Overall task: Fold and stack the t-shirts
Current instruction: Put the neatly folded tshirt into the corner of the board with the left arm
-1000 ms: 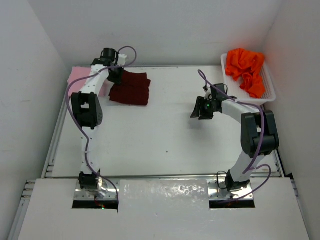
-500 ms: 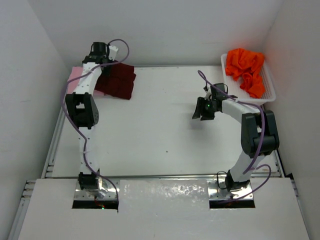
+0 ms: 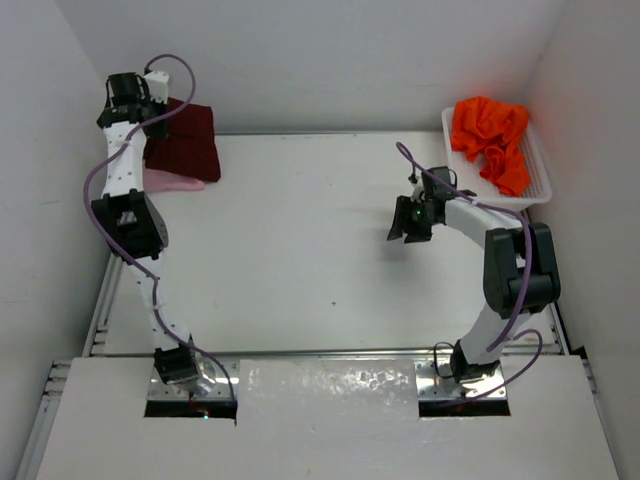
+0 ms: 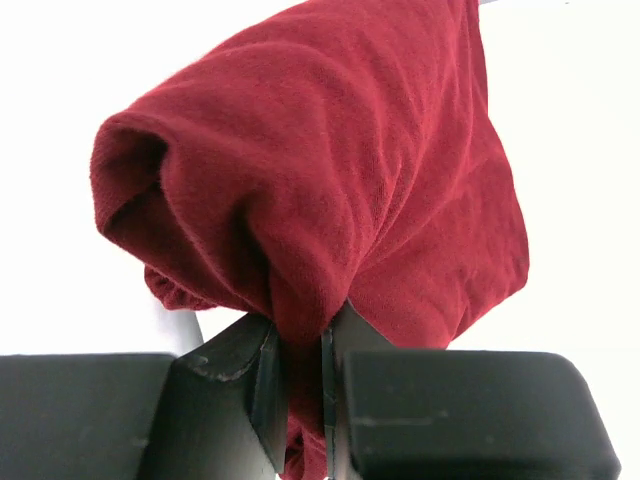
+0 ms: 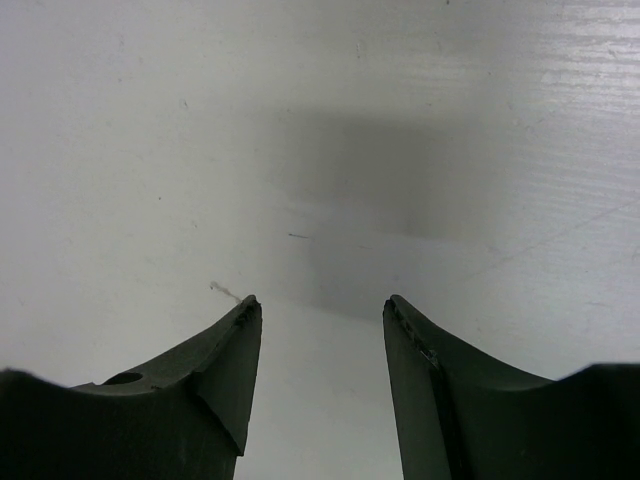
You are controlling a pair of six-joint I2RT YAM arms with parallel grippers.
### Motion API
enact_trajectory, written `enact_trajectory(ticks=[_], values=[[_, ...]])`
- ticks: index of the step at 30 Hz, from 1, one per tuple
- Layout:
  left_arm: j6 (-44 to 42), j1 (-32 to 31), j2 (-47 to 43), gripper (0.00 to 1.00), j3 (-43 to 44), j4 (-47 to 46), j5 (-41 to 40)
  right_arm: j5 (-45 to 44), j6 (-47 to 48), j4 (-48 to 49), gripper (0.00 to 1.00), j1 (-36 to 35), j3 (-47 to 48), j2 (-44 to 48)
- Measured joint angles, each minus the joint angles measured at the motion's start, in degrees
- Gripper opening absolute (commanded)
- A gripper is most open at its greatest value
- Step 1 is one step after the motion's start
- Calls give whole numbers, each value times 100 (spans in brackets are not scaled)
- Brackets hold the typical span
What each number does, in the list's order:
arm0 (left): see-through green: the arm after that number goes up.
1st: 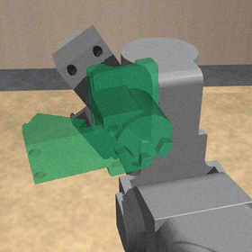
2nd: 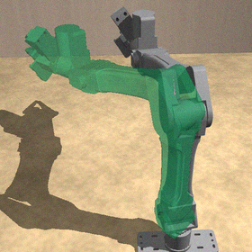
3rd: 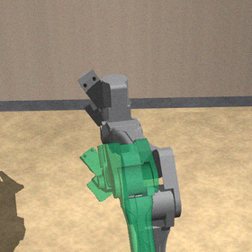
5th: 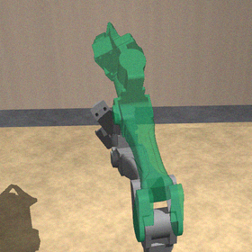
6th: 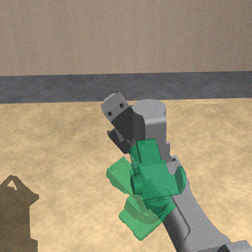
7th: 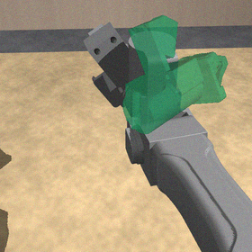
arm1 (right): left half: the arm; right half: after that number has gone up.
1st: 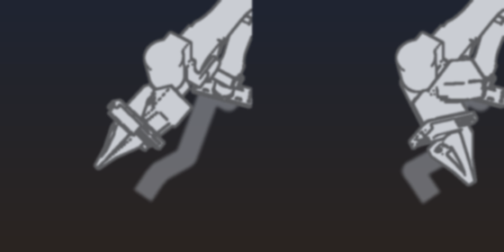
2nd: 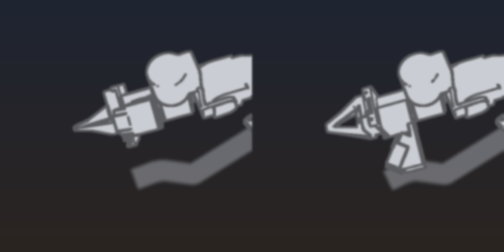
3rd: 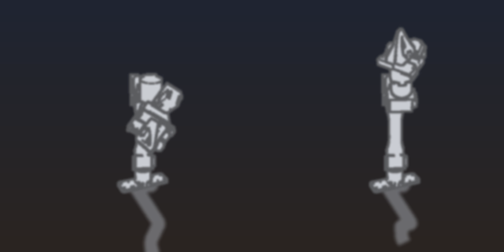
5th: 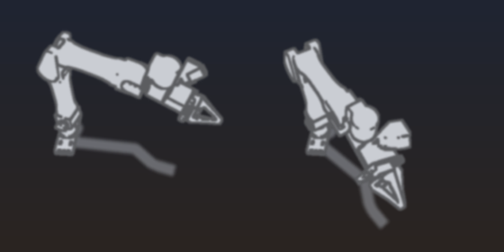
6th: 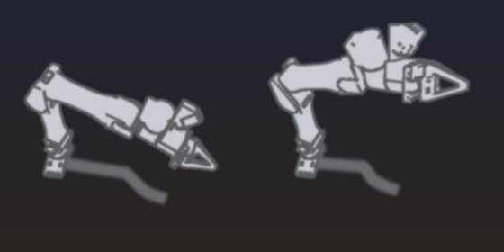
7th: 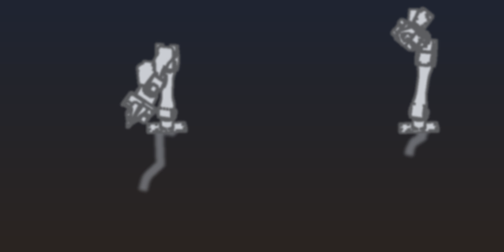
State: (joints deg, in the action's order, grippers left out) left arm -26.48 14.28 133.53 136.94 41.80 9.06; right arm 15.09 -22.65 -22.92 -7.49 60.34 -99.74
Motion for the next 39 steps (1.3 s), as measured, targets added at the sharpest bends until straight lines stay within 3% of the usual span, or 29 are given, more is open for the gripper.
enact_trajectory(ticks=[16, 19, 22, 26, 29, 33, 36, 39], values=[[404, 835, 887, 0, 177, -894, 907, -116, 44, -278, 51, 0, 229, -52], [588, 992, 1084, 6, 177, -1139, 962, -129, 44, -328, 51, -2, 247, -70], [651, 1093, 1263, 26, 177, -1366, 883, -144, 48, -363, 51, -11, 286, -70], [675, 1121, 1349, 72, 168, -1633, 535, -142, 59, -391, 51, -22, 334, -72], [745, 1115, 1349, 92, 168, -1897, 70, -142, 61, -417, 51, -44, 367, -83], [852, 1104, 1349, 93, 168, -2129, -778, -140, 63, -437, 52, -107, 367, -96], [852, 1106, 1235, 73, -33, -2210, -1193, -140, 63, -442, 52, -140, 367, -96], [424, 1058, 669, 71, -935, -2153, -846, -140, 66, -442, 52, -166, 367, -96]])
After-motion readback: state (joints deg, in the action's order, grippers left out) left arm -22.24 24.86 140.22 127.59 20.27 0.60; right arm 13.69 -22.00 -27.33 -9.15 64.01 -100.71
